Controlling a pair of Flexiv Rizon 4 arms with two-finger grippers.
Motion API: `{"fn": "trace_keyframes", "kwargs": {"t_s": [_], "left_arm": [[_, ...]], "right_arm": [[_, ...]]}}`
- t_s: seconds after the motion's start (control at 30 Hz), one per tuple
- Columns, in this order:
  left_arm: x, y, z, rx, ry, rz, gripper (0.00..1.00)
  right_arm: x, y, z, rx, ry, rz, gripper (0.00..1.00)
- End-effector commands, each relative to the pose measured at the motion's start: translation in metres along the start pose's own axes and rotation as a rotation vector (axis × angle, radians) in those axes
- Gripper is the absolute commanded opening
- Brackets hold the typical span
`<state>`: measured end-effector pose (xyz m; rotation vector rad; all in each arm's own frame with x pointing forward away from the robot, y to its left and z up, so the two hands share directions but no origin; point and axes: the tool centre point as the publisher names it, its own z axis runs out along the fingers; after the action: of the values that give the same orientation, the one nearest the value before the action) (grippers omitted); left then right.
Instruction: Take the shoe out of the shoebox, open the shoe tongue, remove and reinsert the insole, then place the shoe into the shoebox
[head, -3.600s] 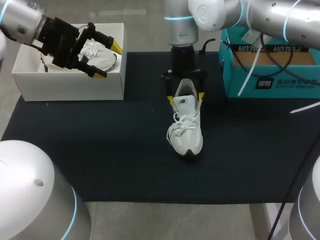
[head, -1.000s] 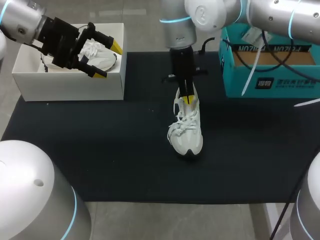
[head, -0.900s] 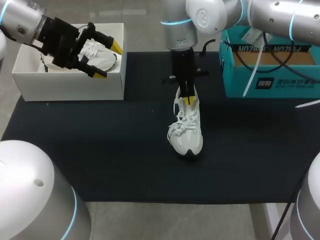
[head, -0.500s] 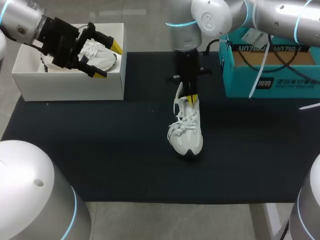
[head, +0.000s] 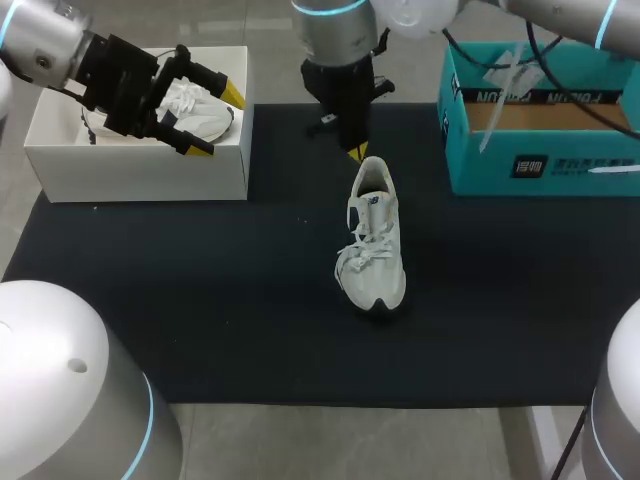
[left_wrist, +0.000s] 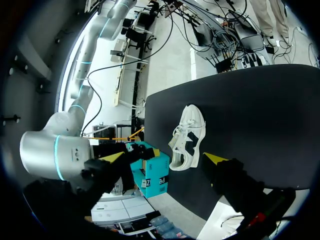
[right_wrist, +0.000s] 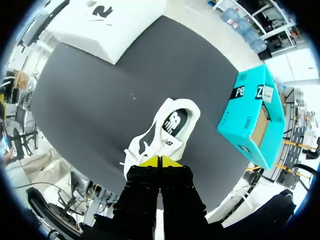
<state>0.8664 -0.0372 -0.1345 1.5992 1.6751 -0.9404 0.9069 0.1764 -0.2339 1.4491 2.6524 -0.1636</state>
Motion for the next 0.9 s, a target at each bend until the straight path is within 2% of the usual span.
{"fn": "trace_keyframes", "kwargs": {"t_s": [0.03,0.53,0.7,0.77,0.9], "left_arm": [[0.000,0.000,0.000,0.000,0.004,0.000,1.00],[0.000,0.000,0.000,0.000,0.004,0.000,1.00],[0.000,0.000,0.000,0.000,0.004,0.000,1.00],[0.000,0.000,0.000,0.000,0.004,0.000,1.00],[0.000,0.000,0.000,0.000,0.004,0.000,1.00]], "right_arm": [[0.002,-0.006,-0.005,-0.494,-0.132,-0.618,0.00],[0.002,-0.006,-0.005,-0.494,-0.132,-0.618,0.00],[-0.010,-0.007,0.001,-0.542,-0.062,-0.745,0.00],[-0.016,-0.006,0.004,-0.530,-0.014,-0.825,0.00],[-0.024,-0.001,0.010,-0.494,0.011,-0.901,0.00]]}}
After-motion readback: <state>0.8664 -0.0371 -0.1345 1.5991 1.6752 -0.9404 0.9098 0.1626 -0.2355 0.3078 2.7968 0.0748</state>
